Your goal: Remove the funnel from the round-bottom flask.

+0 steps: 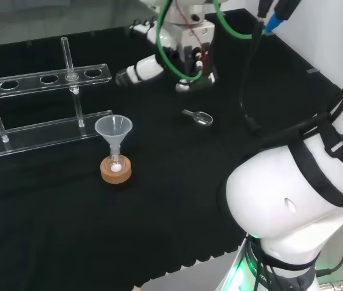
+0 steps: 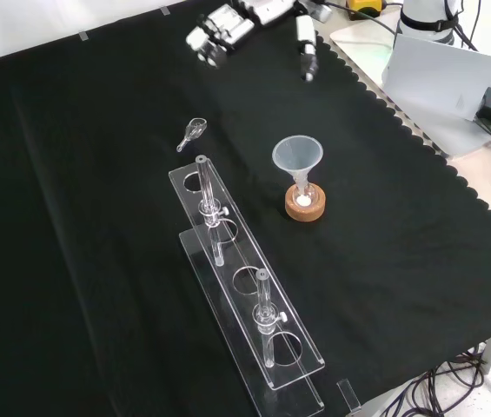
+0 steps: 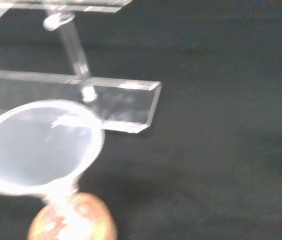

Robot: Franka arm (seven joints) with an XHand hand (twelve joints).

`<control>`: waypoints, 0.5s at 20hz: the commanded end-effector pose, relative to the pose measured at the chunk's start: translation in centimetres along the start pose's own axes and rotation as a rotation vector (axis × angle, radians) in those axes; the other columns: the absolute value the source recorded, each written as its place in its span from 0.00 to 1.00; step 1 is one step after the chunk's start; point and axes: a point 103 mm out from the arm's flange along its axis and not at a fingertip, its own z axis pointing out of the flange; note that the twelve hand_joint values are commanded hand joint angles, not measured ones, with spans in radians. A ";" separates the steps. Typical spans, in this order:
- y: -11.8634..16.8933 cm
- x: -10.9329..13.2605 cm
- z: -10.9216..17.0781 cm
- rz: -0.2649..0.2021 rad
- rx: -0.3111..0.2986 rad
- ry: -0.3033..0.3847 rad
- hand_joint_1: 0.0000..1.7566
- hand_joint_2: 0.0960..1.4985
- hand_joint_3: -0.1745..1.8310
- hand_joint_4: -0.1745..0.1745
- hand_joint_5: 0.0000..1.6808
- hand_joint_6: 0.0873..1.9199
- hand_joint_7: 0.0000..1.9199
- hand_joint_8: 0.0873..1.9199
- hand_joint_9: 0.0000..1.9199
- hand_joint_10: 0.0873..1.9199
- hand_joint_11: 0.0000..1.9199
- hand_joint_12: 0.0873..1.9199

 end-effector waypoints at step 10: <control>-2.4 7.4 2.6 -0.166 0.030 0.069 0.17 0.37 0.12 0.63 0.00 0.00 0.04 0.00 0.00 0.00 0.01 0.00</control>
